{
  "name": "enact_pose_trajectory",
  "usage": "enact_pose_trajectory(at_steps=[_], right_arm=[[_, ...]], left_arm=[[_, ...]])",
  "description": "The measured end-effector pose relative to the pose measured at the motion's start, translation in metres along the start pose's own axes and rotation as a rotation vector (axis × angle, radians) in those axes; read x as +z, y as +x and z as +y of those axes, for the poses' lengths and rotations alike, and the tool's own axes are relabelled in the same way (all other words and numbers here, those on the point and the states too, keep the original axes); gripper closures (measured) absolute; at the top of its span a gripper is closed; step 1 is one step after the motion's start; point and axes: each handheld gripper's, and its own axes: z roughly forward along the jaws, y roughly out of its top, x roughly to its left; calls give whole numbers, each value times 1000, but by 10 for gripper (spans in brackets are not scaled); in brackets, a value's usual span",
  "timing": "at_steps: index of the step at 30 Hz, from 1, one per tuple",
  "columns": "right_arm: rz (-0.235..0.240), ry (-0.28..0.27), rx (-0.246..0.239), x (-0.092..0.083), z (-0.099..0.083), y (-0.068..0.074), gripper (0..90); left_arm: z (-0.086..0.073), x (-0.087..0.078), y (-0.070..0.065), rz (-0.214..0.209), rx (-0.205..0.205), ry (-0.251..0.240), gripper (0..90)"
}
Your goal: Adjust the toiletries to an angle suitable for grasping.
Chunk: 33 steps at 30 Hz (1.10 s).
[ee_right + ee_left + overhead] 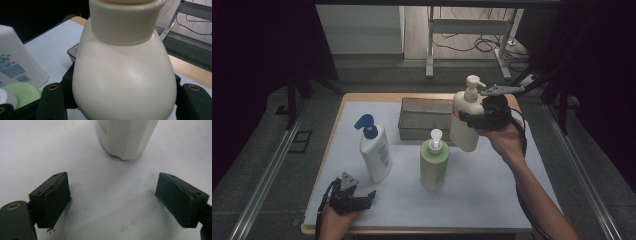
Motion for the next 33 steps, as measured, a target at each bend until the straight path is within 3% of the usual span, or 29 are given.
enact_pose_trajectory(at_steps=[16,33], right_arm=[[-14,-13,21,33,21,0,367],[-67,-40,41,68,39,-4,367]], left_arm=[[1,0,0,-1,4,7,120],[1,0,0,-2,5,8,121]])
